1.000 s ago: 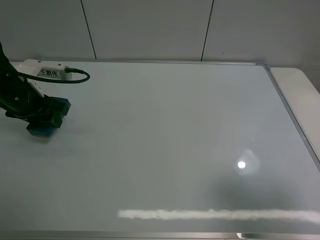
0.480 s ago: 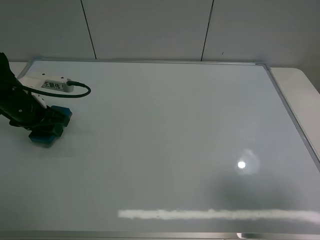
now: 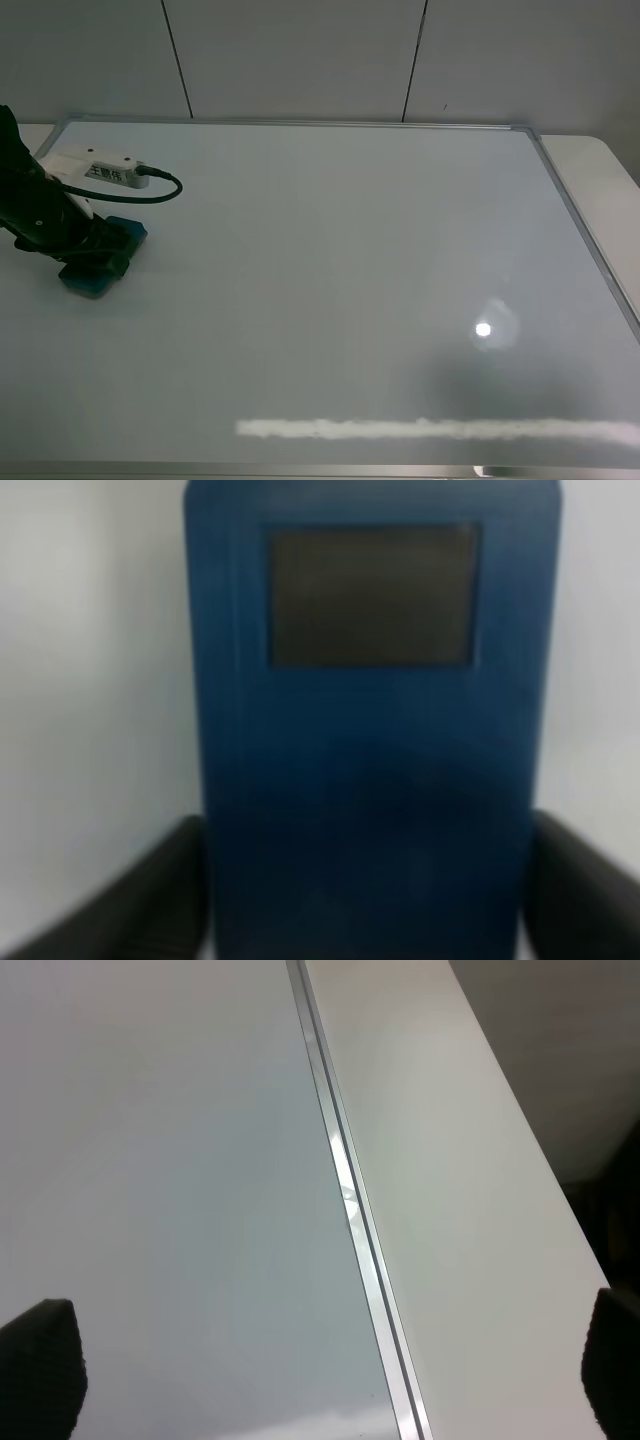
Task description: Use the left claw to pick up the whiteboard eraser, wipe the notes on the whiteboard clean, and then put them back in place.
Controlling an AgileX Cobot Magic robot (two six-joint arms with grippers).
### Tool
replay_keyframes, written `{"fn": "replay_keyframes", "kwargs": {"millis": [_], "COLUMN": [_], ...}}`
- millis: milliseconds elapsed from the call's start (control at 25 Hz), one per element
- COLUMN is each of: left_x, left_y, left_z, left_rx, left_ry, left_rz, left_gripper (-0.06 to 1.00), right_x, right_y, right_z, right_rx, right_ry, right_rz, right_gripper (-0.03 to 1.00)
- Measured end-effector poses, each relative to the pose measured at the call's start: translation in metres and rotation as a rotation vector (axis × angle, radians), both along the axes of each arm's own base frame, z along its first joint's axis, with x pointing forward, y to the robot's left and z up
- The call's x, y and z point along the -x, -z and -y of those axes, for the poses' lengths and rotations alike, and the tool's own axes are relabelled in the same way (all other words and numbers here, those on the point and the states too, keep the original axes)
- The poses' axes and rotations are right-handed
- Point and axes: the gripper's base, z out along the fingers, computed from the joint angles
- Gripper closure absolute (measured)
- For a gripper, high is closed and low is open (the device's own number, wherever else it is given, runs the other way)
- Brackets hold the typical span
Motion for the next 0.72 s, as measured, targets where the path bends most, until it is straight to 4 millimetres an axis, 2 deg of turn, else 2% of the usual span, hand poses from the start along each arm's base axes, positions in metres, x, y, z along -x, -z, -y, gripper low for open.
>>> {"fn": "replay_keyframes", "kwargs": {"millis": [40, 80, 160, 560, 640, 720], "left_x": [0.000, 0.000, 0.000, 0.001, 0.001, 0.001], "left_y": [0.000, 0.000, 0.000, -0.002, -0.013, -0.033], "left_z": [0.000, 0.000, 0.000, 0.000, 0.000, 0.000], "left_rx": [-0.003, -0.006, -0.011, -0.014, -0.011, -0.005], "left_ry": [0.009, 0.020, 0.037, 0.043, 0.037, 0.031], "left_rz": [0.000, 0.000, 0.001, -0.005, -0.006, 0.016], "left_gripper": [0.08, 0.02, -0.02, -0.05, -0.05, -0.05], "right_x": [0.000, 0.000, 0.000, 0.000, 0.000, 0.000], "right_y": [0.000, 0.000, 0.000, 0.000, 0.000, 0.000], "right_z": [0.000, 0.000, 0.000, 0.000, 0.000, 0.000], "right_rx": [0.000, 0.000, 0.000, 0.000, 0.000, 0.000], "right_ry": [0.000, 0.000, 0.000, 0.000, 0.000, 0.000], "right_rz": [0.000, 0.000, 0.000, 0.000, 0.000, 0.000], "right_gripper": [-0.02, -0.02, -0.02, -0.02, -0.02, -0.02]}}
